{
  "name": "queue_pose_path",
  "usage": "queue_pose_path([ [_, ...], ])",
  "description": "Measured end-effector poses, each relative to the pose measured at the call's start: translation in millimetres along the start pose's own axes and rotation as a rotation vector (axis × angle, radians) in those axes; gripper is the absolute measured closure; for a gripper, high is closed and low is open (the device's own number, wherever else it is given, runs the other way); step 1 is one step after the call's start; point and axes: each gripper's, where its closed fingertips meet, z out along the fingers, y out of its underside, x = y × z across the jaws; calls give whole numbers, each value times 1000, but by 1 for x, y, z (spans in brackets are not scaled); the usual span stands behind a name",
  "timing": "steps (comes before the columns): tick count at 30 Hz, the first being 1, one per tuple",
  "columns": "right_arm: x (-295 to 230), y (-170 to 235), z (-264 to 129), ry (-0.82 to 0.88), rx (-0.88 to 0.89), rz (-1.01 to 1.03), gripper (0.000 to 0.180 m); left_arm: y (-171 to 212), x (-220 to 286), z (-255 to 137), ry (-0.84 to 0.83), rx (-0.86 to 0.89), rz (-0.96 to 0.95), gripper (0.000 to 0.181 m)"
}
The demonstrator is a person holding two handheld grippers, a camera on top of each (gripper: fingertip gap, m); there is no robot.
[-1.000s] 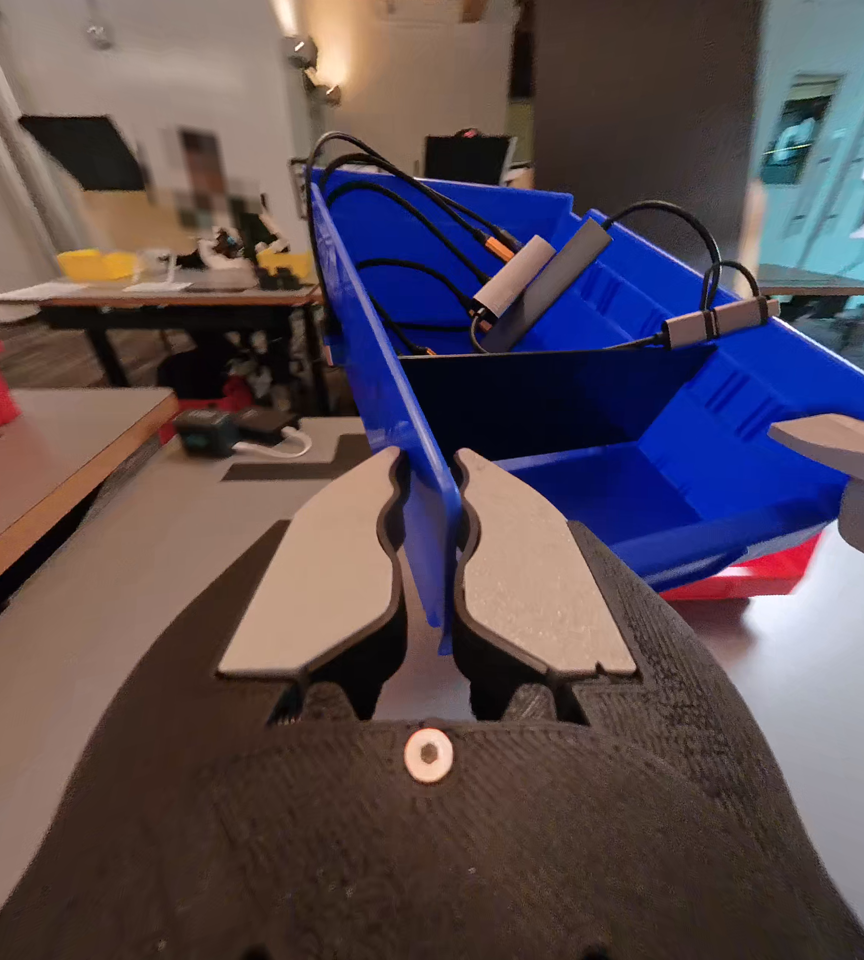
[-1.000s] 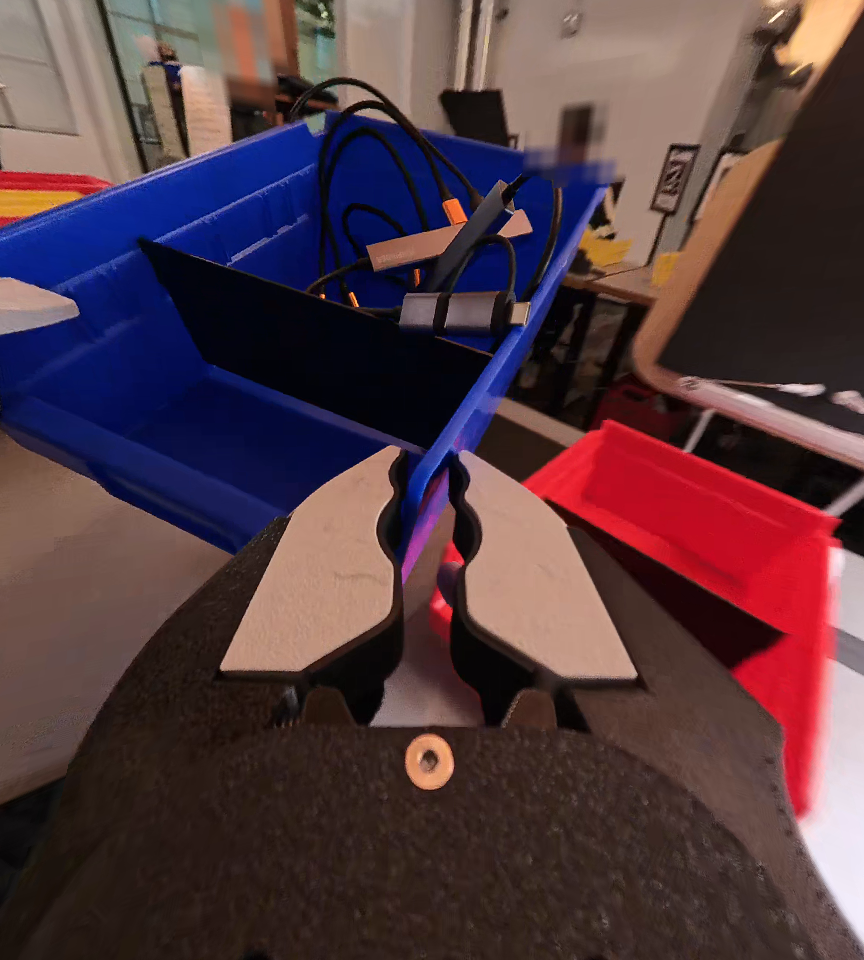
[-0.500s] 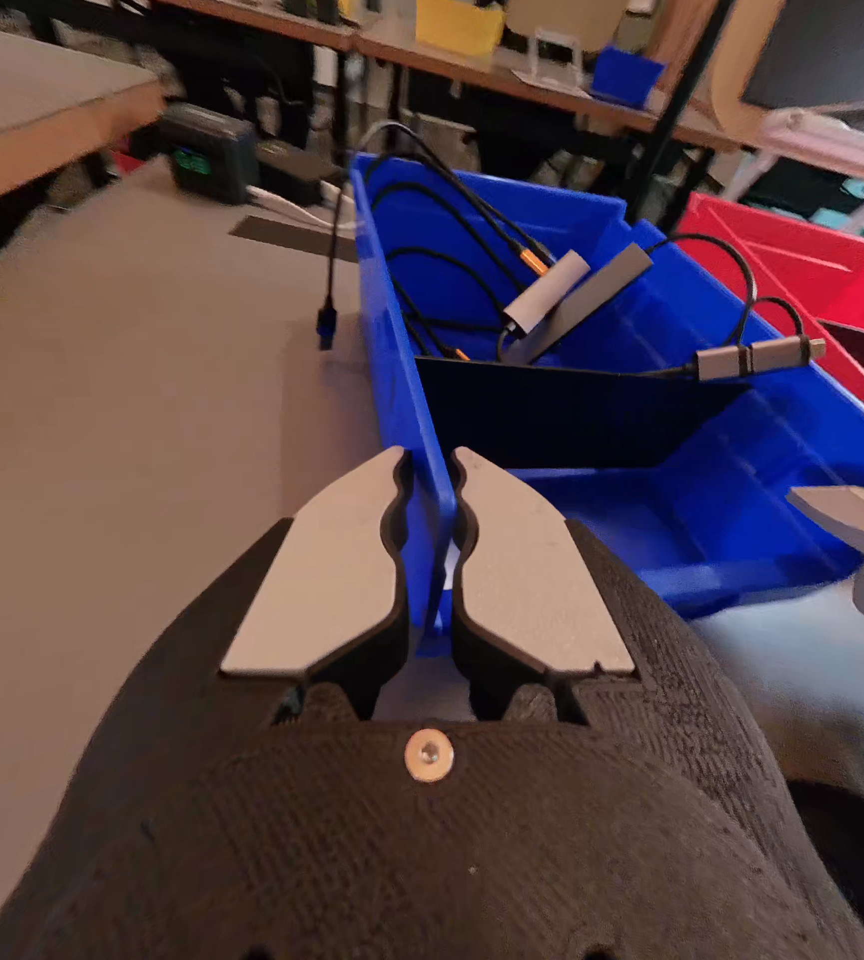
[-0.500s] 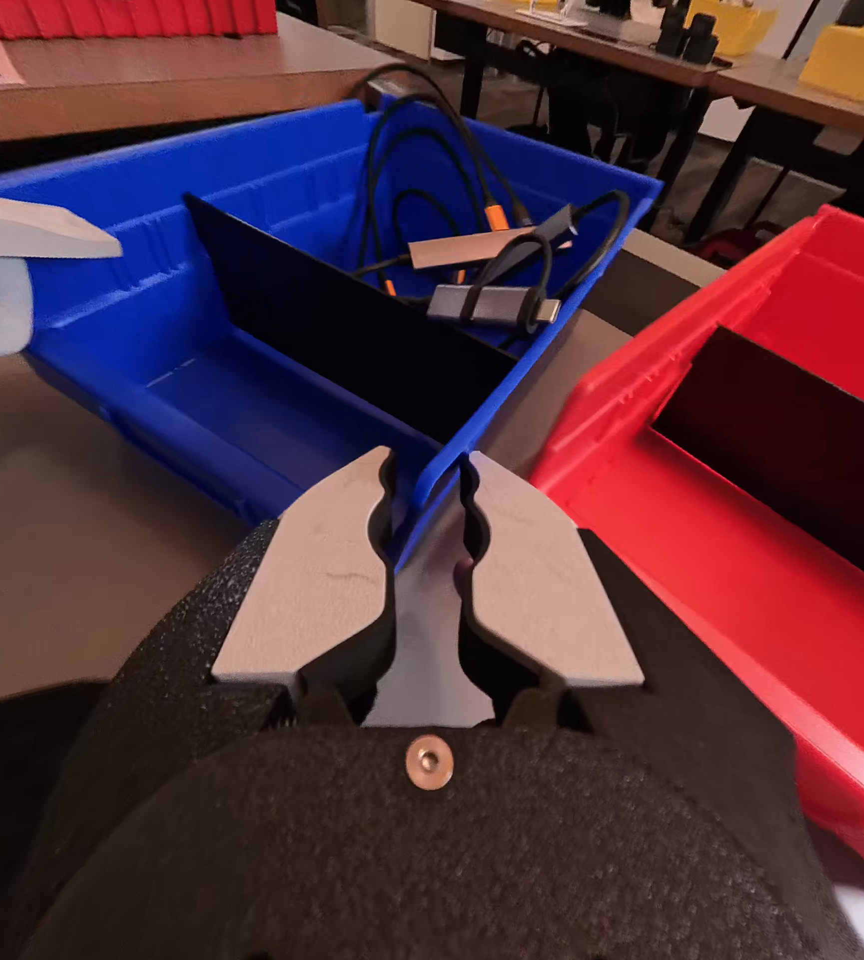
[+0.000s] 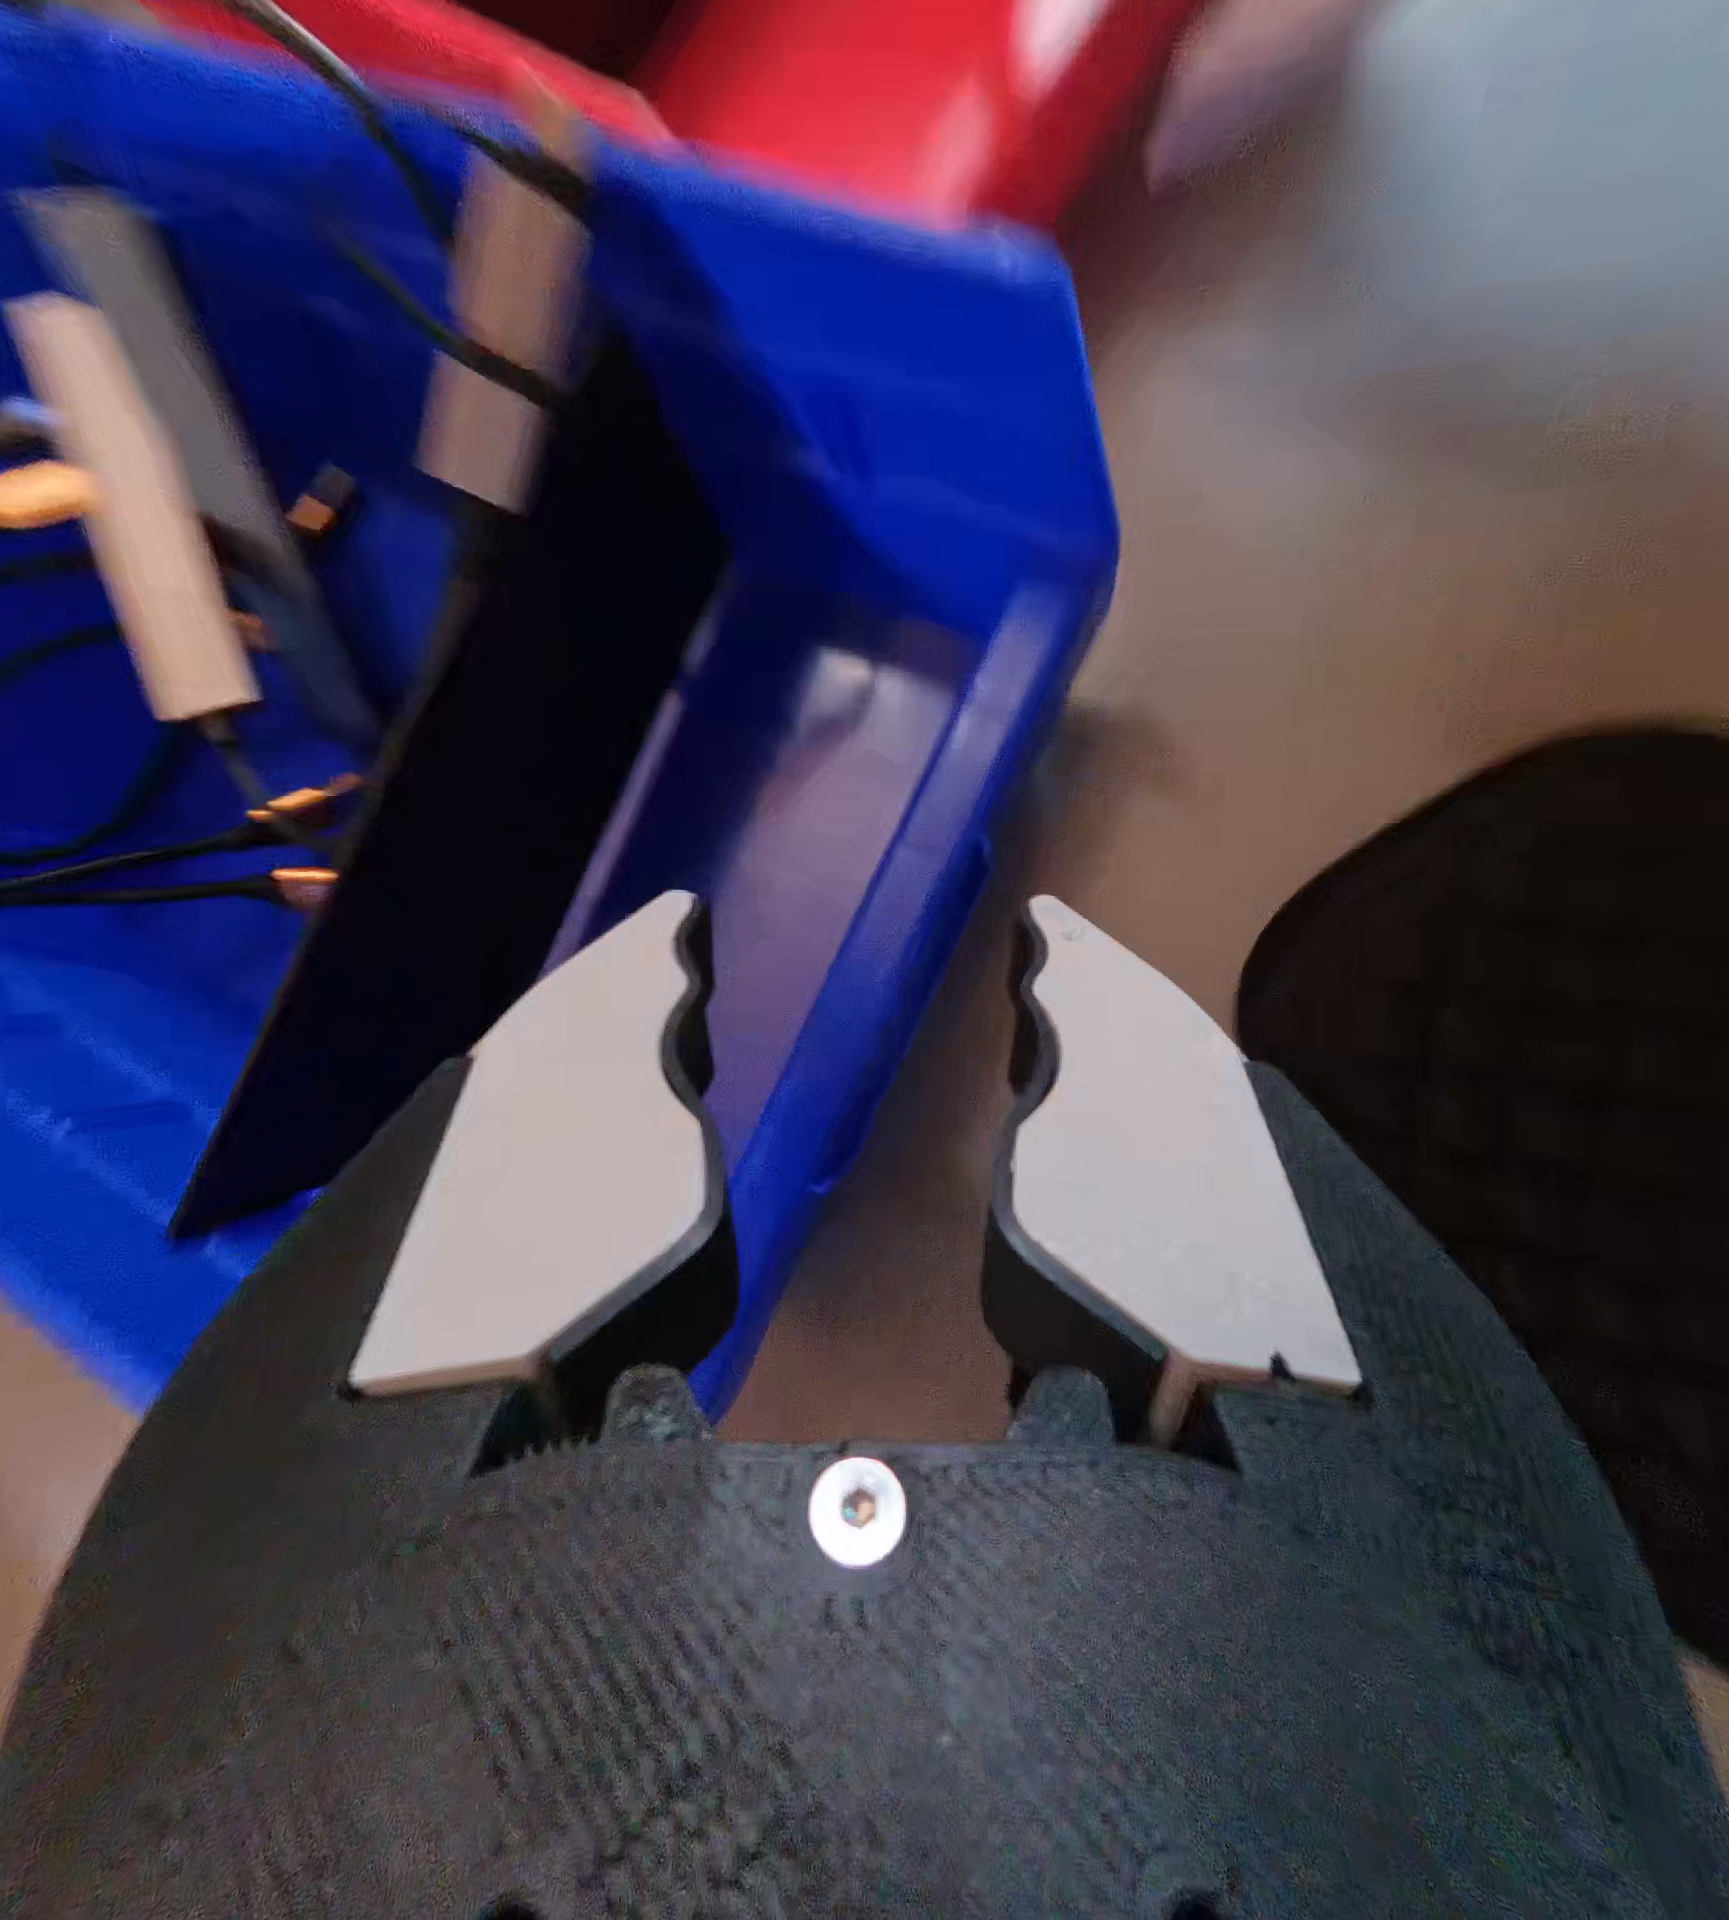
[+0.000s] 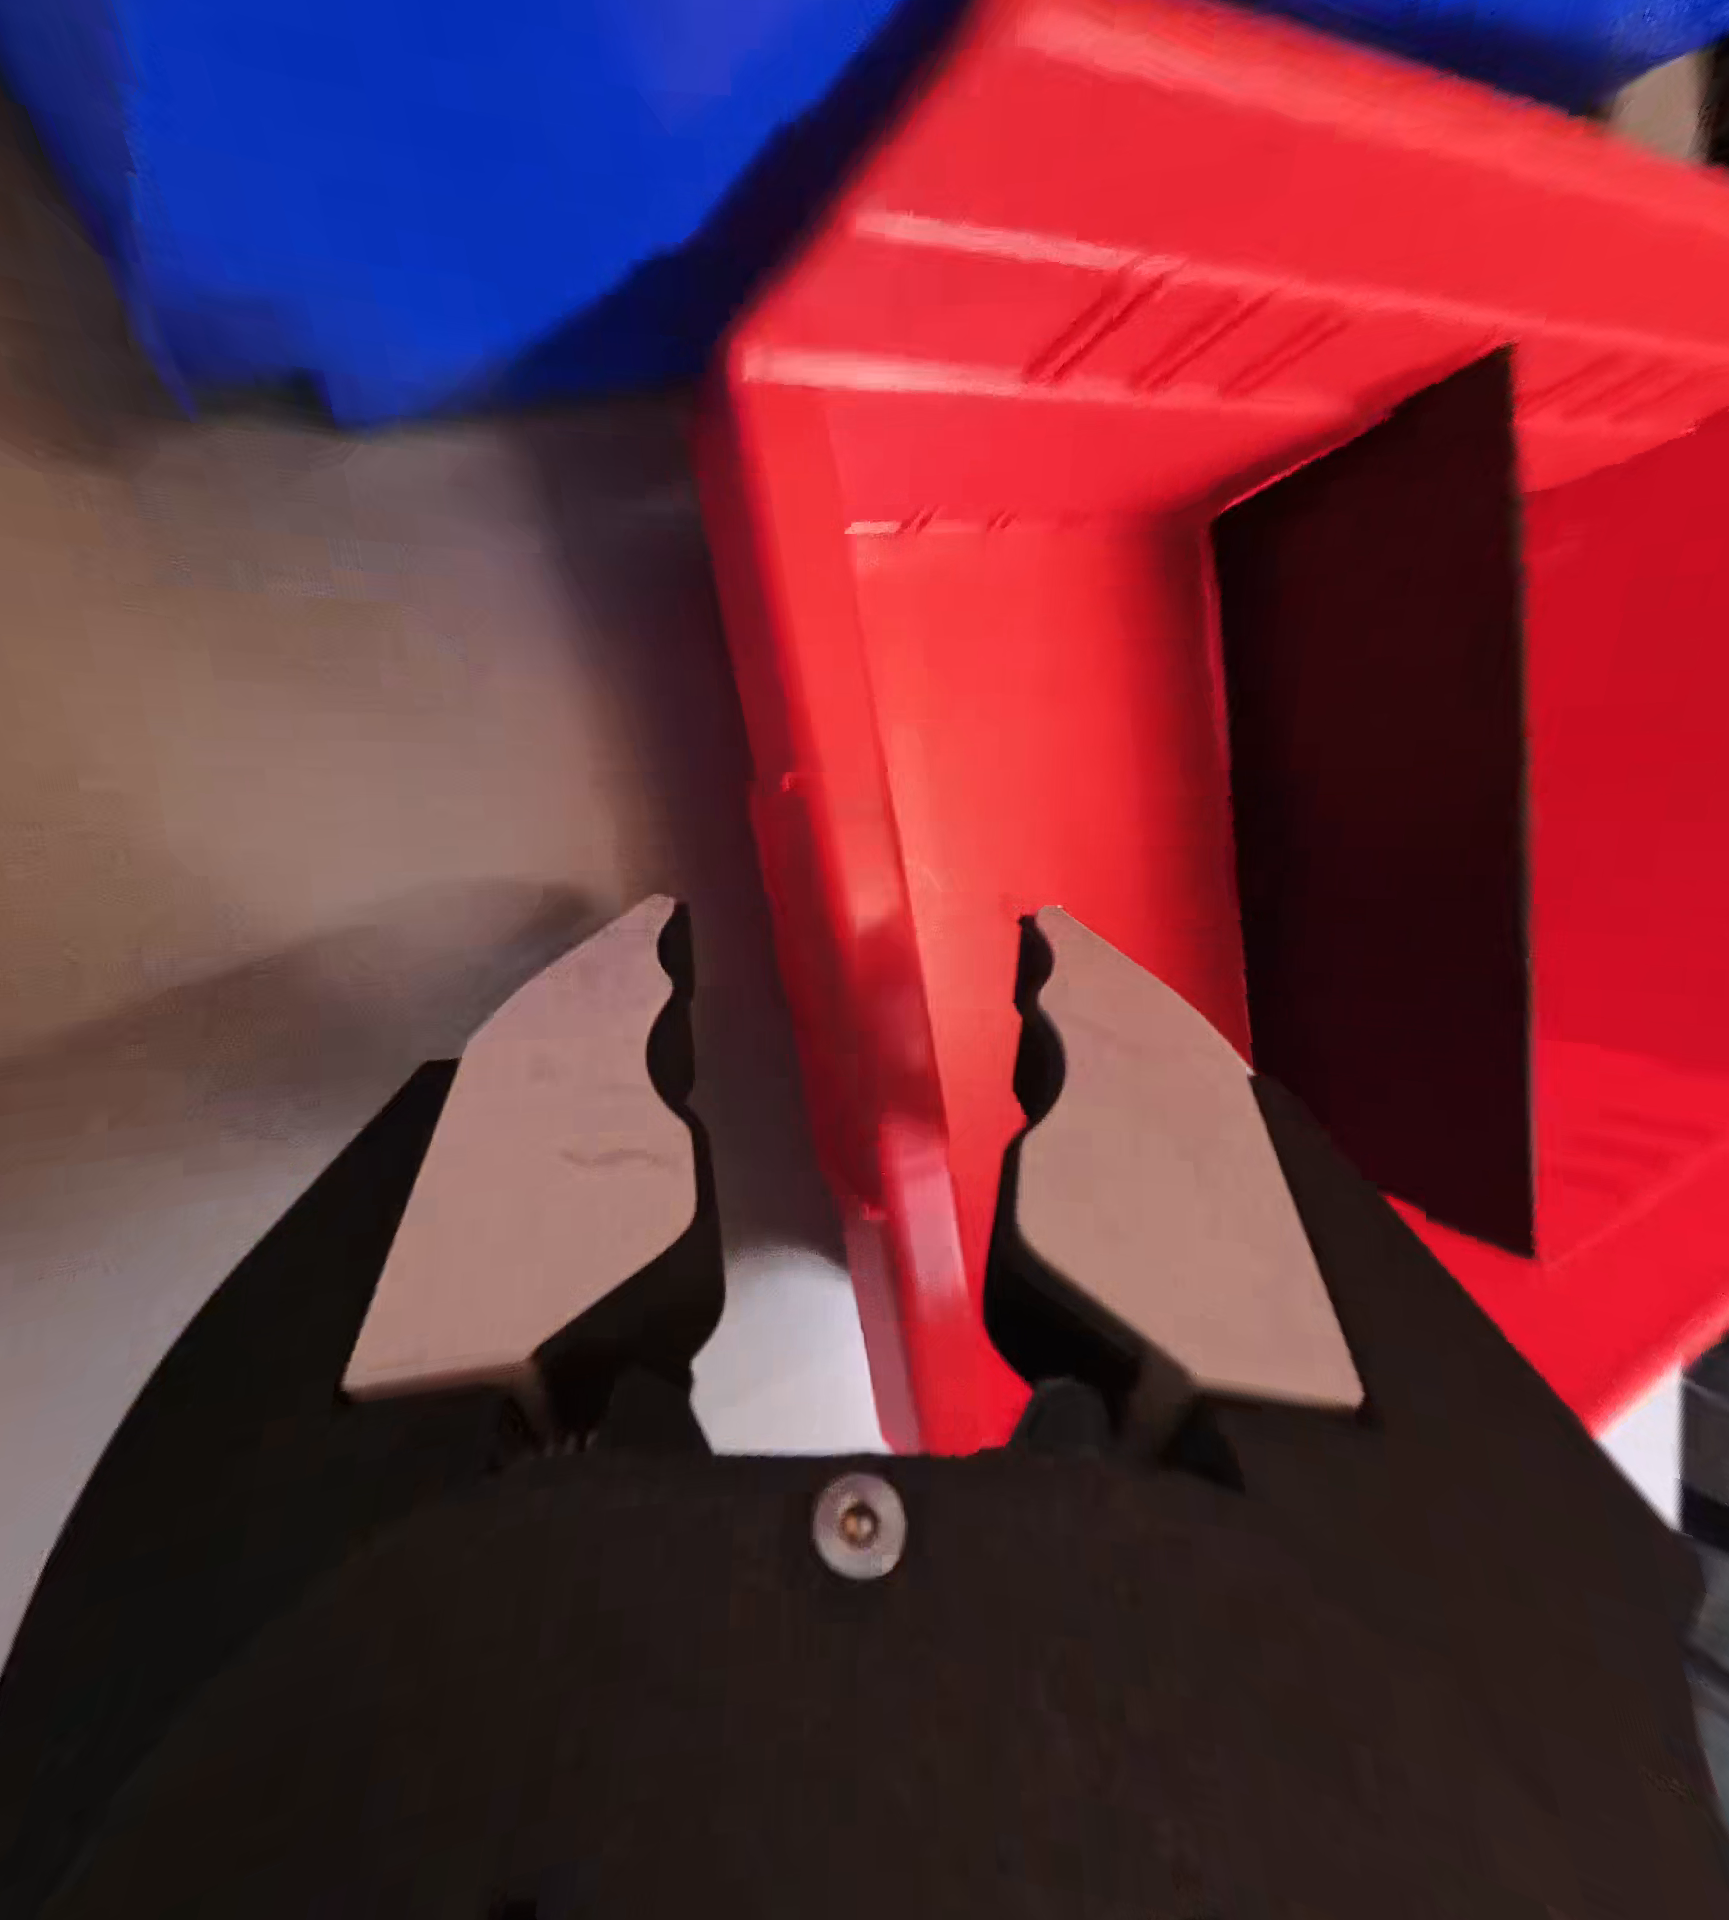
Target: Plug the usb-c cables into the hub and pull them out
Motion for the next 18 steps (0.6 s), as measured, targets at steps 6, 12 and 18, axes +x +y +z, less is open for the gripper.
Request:
queue_pose_path([
  [6,-2,20,20,33,-66,-64,146,17,12,44,136,-286,217,151],
  [12,-11,89,-25,134,-113,-92,147,2,13,53,73,-228,167,152],
  [18,-8,183,-70,177,-207,1,147,-4,15,57,35,-199,83,153],
])
